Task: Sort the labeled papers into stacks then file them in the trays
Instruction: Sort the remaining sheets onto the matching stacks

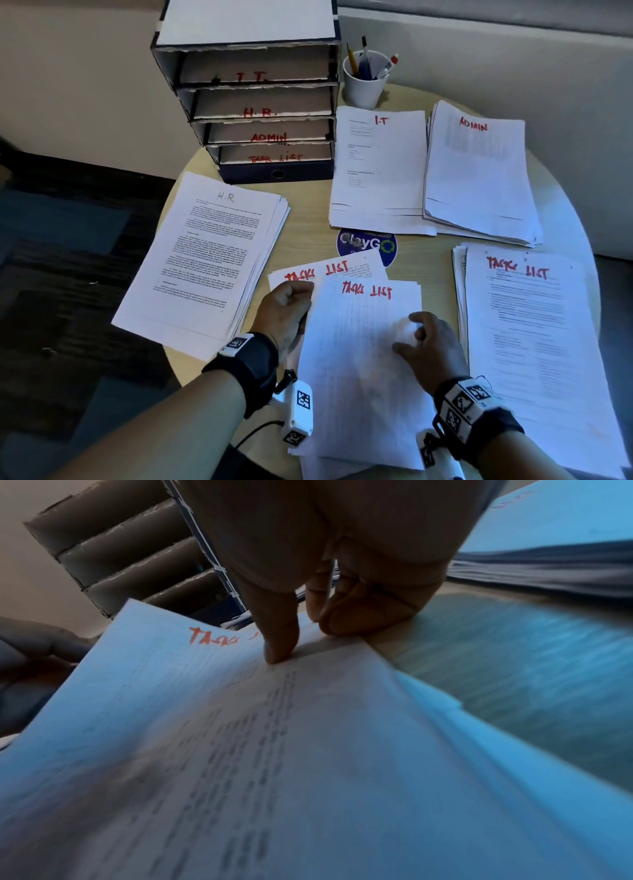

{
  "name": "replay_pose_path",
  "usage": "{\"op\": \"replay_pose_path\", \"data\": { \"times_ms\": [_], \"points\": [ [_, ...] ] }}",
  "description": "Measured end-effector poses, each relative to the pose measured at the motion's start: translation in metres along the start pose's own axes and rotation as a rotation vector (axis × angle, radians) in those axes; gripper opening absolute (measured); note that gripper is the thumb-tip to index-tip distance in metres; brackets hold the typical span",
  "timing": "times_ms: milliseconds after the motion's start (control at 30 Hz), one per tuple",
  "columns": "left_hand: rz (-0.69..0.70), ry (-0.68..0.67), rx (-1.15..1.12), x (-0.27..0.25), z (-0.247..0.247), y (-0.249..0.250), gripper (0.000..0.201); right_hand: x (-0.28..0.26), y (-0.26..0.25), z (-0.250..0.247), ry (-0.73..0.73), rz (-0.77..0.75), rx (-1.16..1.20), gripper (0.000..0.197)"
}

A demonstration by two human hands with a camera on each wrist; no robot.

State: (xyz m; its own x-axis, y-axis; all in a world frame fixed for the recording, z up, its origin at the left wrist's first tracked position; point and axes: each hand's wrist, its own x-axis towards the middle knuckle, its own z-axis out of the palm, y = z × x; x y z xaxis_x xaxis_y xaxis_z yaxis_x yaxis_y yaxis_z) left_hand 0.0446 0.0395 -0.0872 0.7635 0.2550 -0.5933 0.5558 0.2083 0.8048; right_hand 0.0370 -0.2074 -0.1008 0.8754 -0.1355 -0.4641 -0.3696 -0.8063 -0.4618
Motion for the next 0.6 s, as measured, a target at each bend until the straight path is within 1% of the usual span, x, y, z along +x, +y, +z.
{"op": "replay_pose_path", "data": {
  "times_ms": [67,133,200,233,267,300,333,367,400,433,467,500,533,600],
  "points": [
    [0.033,-0.038,0.077,0.002,0.0,0.001,0.029,0.0,0.0,0.0,0.002,-0.003,0.006,0.06],
    [0.041,-0.072,0.15,0.003,-0.001,0.002,0.03,-0.001,0.0,-0.001,-0.005,-0.006,0.006,0.06],
    [0.017,-0.111,0.267,0.004,-0.001,0.004,0.024,-0.001,0.0,-0.002,-0.016,-0.007,0.003,0.06],
    [-0.018,-0.119,0.324,0.004,-0.003,0.005,0.019,0.0,0.0,-0.003,-0.019,-0.007,0.001,0.059],
    [-0.07,-0.134,0.321,0.004,-0.003,0.006,0.015,-0.001,-0.001,-0.004,-0.021,-0.005,-0.001,0.059],
    [-0.124,-0.169,0.25,0.003,-0.004,0.005,0.018,-0.001,-0.001,-0.004,-0.022,-0.004,-0.001,0.059],
    [-0.172,-0.21,0.149,0.001,-0.005,0.005,0.024,-0.001,-0.001,-0.004,-0.025,-0.002,-0.002,0.059],
    [-0.196,-0.245,0.1,0.001,-0.006,0.003,0.026,-0.002,-0.001,-0.004,-0.026,-0.002,0.001,0.059],
    [-0.181,-0.275,0.164,0.0,-0.007,0.002,0.02,-0.002,-0.001,-0.004,-0.028,-0.002,0.007,0.059],
    [-0.127,-0.304,0.323,-0.001,-0.007,0.0,0.014,-0.001,0.0,-0.004,-0.029,-0.003,0.01,0.059],
    [-0.074,-0.296,0.484,0.0,-0.007,-0.003,0.011,0.0,0.0,-0.004,-0.031,-0.005,0.012,0.06],
    [-0.005,-0.249,0.613,-0.002,-0.005,-0.005,0.013,0.0,0.001,-0.004,-0.031,-0.009,0.023,0.062],
    [0.044,-0.204,0.645,-0.002,-0.005,-0.006,0.017,0.001,0.002,-0.004,-0.017,-0.008,0.054,0.065],
    [0.086,-0.148,0.499,-0.004,-0.004,-0.006,0.025,0.002,0.005,-0.006,0.066,0.023,0.222,0.075]
  ]
}}
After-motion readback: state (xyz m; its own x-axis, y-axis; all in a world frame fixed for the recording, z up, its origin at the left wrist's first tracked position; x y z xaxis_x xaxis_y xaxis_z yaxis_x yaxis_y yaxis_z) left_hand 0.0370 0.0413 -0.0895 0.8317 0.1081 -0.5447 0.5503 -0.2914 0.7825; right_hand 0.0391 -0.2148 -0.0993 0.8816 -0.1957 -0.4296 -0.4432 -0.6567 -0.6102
